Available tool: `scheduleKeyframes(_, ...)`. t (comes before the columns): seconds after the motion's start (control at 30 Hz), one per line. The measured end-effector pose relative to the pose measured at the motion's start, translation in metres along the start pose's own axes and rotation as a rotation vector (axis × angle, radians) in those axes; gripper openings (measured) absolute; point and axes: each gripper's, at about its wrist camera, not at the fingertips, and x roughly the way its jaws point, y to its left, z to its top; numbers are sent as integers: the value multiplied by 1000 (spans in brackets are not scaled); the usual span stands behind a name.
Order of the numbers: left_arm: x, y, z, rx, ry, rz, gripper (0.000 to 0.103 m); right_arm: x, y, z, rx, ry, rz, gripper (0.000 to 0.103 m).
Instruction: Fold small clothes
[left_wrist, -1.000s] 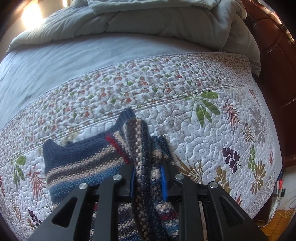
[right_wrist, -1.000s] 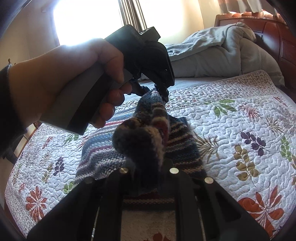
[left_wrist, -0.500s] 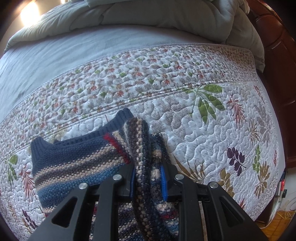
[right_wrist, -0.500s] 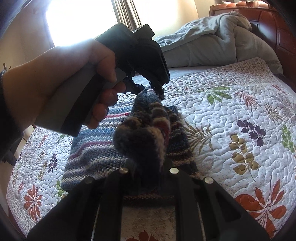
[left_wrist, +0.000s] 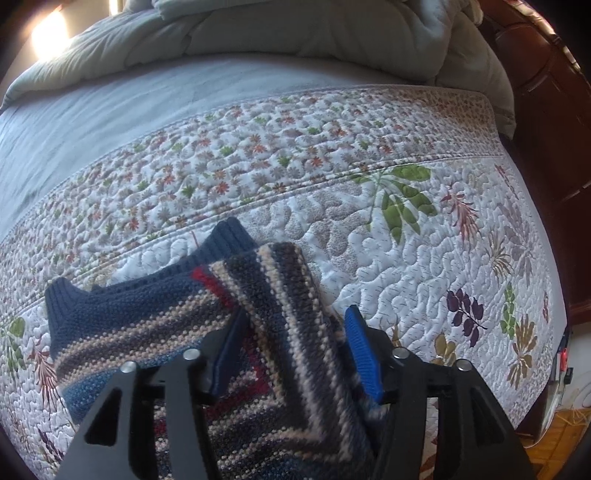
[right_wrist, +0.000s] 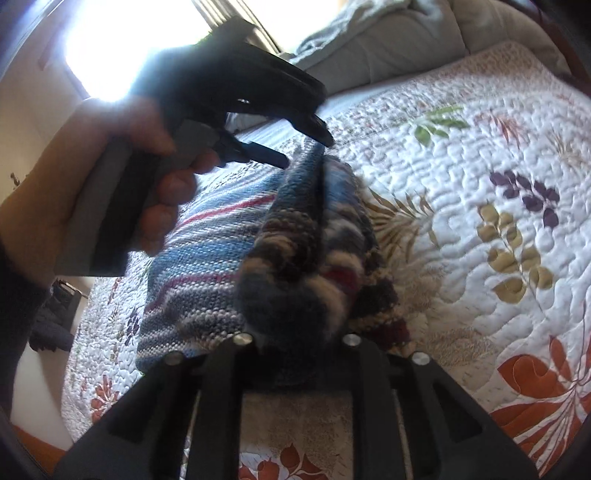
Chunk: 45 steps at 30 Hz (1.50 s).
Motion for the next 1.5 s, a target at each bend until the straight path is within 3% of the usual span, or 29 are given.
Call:
scheduleKeyframes(0.13,-28,7,2,-8,-71,-29,66,-3,-17,2,78,15,10,54)
scheduleKeyframes(0.3,-74,28,-27,-3,-182,-99,75,-15,-41,8,156,19,85,56)
scheduleKeyframes(0.43,-96,49,-88,48,-243,-201,77,-36,-61,16,237,-42,164,56)
scheduleKeyframes(0.53,-107,67,-134,55,-292,-294,77,-49,-59,23,216,-73,203,56)
scheduleKeyframes(0.63,-114,82,-165,33,-303,-357,78,-41,-52,30,200,-29,254,58)
scheduleKeyframes(0.73,-112,88,-181,25,-279,-391,80,-26,-42,37,165,45,202,62)
scheduleKeyframes(0.87,-107,93,-194,19,-267,-468,80,-16,-31,29,105,112,148,60)
scheduleKeyframes(0.97,-95,95,-202,9,-236,-525,79,-17,-34,27,104,130,145,28)
scheduleKeyframes(1.03,-82,100,-209,-7,-200,-520,76,-19,-42,25,129,136,174,19)
scheduleKeyframes(1.17,-53,123,-230,-102,-97,-504,59,-4,-68,8,198,207,178,18)
scheduleKeyframes(1.27,-32,145,-246,-177,-41,-497,41,3,-71,-1,170,254,178,18)
scheduleKeyframes(1.3,-30,151,-250,-195,-38,-508,39,-1,-69,1,157,257,183,20)
scheduleKeyframes(1.4,-39,154,-252,-199,-56,-541,43,-18,-59,17,105,218,182,31)
scheduleKeyframes(1.43,-48,150,-252,-181,-78,-565,50,-23,-57,24,90,198,170,32)
scheduleKeyframes(1.5,-63,146,-251,-150,-118,-592,52,-29,-52,42,72,172,165,34)
